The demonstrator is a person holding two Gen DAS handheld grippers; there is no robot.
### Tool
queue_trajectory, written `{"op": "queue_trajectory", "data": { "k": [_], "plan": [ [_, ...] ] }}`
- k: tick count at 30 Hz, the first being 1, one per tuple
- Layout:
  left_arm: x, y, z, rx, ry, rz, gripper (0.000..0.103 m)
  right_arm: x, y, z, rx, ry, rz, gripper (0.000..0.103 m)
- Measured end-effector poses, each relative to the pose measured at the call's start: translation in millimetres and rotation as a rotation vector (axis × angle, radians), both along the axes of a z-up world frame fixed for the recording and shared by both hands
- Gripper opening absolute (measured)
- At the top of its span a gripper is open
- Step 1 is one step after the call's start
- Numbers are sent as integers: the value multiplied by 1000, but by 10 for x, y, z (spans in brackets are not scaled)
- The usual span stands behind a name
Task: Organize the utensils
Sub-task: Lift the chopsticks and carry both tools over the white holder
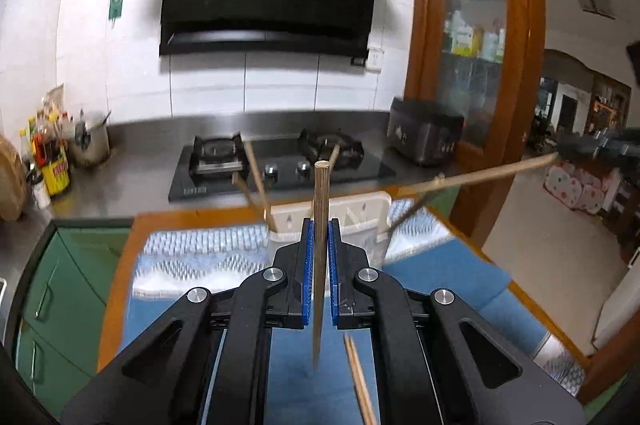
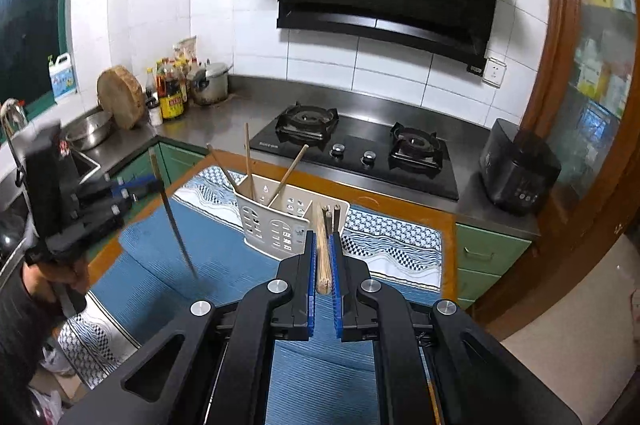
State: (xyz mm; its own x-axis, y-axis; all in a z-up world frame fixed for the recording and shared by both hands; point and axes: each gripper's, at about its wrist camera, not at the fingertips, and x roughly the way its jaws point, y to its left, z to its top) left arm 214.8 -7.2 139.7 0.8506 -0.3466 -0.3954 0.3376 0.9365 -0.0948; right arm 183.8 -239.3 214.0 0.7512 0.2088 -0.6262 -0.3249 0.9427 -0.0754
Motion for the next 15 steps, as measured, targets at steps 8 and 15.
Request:
{"op": "queue_trajectory", "data": {
  "k": [8, 15],
  "plan": [
    [278, -95, 627, 2, -105, 26, 5, 521, 197, -152, -78, 109, 24, 7],
    [645, -204, 851, -10, -140, 42, 5, 896, 355, -315, -161, 207, 53, 7]
  ]
}}
